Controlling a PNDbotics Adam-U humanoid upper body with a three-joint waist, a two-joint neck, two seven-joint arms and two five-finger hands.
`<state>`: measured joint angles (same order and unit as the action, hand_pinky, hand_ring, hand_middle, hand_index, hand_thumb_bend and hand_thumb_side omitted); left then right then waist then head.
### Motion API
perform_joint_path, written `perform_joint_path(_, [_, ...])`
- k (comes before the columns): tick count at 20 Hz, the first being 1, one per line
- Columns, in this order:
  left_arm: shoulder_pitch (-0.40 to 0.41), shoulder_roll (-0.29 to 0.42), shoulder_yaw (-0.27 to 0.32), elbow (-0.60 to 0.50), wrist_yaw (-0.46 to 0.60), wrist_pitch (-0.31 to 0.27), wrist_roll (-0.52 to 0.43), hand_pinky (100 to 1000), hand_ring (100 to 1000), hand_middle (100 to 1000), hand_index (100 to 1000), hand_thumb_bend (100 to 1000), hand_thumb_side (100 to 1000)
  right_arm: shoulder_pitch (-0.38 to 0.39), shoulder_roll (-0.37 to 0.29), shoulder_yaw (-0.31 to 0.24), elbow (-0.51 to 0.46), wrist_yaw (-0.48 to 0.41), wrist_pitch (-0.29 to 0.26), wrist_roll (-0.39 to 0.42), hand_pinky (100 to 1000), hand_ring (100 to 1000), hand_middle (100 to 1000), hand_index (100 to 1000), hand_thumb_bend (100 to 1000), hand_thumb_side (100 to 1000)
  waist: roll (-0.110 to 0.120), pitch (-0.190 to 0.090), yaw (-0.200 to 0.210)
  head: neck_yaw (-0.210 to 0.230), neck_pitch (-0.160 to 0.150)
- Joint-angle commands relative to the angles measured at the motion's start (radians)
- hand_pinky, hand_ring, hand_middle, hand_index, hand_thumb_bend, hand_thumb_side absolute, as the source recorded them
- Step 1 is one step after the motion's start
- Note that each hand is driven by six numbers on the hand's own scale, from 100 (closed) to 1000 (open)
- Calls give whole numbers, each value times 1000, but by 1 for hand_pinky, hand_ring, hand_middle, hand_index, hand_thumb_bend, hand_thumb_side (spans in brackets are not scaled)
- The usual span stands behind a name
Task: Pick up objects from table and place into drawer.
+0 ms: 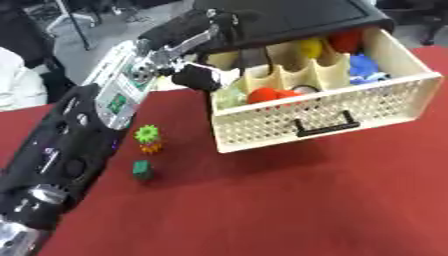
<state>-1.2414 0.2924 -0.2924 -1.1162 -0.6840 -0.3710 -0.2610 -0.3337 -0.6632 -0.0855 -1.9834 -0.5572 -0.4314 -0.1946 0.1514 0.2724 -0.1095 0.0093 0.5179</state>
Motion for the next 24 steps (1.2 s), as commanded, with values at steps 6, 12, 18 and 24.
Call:
perform_joint_path(6, [1,29,35,-66,87,41,47,579,638,631,897,100,515,-4,-25,-12,-17,-13,-10,-11,622,697,590,768,100,1000,-20,-30,11,-4,10])
perform_joint_path(12, [49,83,70,-284,334,189,190,541,586,580,836,100,525,11,-47,-18,-17,-16,-39,-22,623,699,593,770,100,1000,-34,-41,33,-19,36])
perform_joint_path(18, [106,133,113,-483,550,293,246,511,555,534,784,100,567,26,-46,-23,-17,-10,-55,-31,623,699,593,770,100,1000,-52,-45,52,-27,51])
perform_joint_path(24, [184,157,171,-658,711,367,327,490,533,517,757,100,598,41,-47,-28,-17,-4,-74,-41,622,699,595,771,100,1000,-73,-49,70,-37,63])
